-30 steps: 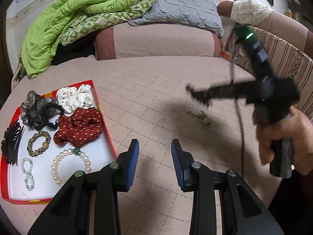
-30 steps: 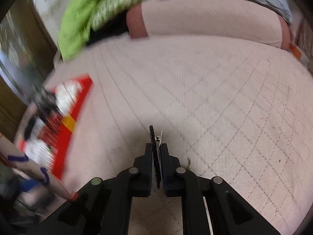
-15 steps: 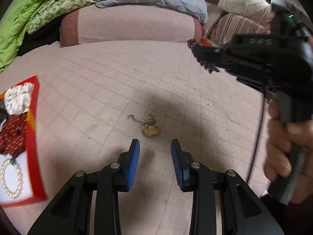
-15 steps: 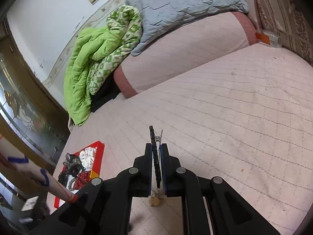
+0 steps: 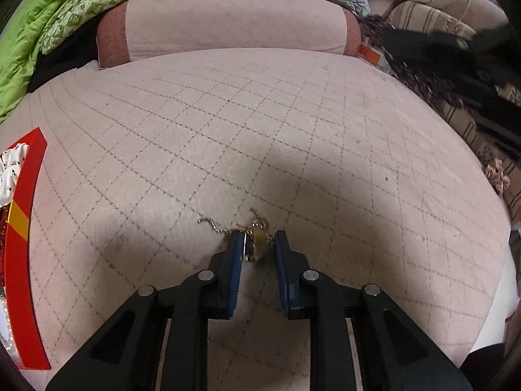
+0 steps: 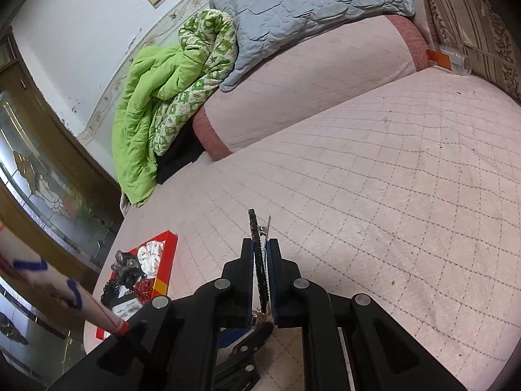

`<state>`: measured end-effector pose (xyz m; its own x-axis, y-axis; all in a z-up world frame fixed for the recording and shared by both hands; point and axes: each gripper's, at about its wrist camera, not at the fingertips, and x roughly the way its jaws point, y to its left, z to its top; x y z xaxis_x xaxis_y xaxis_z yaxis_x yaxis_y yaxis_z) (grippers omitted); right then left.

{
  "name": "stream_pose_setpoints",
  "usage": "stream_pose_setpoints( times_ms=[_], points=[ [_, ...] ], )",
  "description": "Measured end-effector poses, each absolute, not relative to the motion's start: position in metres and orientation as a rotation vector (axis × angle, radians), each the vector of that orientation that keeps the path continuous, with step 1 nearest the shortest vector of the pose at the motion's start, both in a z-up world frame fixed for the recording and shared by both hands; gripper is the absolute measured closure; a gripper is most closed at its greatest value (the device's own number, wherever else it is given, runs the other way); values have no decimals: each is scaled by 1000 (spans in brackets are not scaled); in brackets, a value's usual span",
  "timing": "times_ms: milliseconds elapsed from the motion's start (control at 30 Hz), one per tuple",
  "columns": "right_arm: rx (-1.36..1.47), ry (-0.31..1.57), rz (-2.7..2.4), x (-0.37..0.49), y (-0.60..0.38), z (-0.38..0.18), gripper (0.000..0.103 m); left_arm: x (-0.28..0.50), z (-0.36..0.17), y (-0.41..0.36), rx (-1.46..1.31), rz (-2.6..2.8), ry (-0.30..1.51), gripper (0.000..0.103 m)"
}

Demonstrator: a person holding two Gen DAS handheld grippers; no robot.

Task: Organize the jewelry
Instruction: 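Grasp the gold pendant chain with the left gripper, then carry the gold pendant with the left gripper while the right gripper carries the purple pendant to the box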

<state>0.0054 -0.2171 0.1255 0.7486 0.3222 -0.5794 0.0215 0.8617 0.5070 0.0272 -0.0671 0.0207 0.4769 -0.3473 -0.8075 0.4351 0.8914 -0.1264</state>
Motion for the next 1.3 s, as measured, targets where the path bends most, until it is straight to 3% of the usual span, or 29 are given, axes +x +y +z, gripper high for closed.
stream_pose_setpoints(
  times_ms=[267,633,1300],
  points=[
    [501,722,179,8,-212,124,94,23,27,-63,74,-492,919,90],
    [456,740,189,12,-200,121,94,-13,76,-26,99,-461,766,90],
    [415,760,277,22,-138,110,94,-14,106,41,26,-403,672,89]
  ],
)
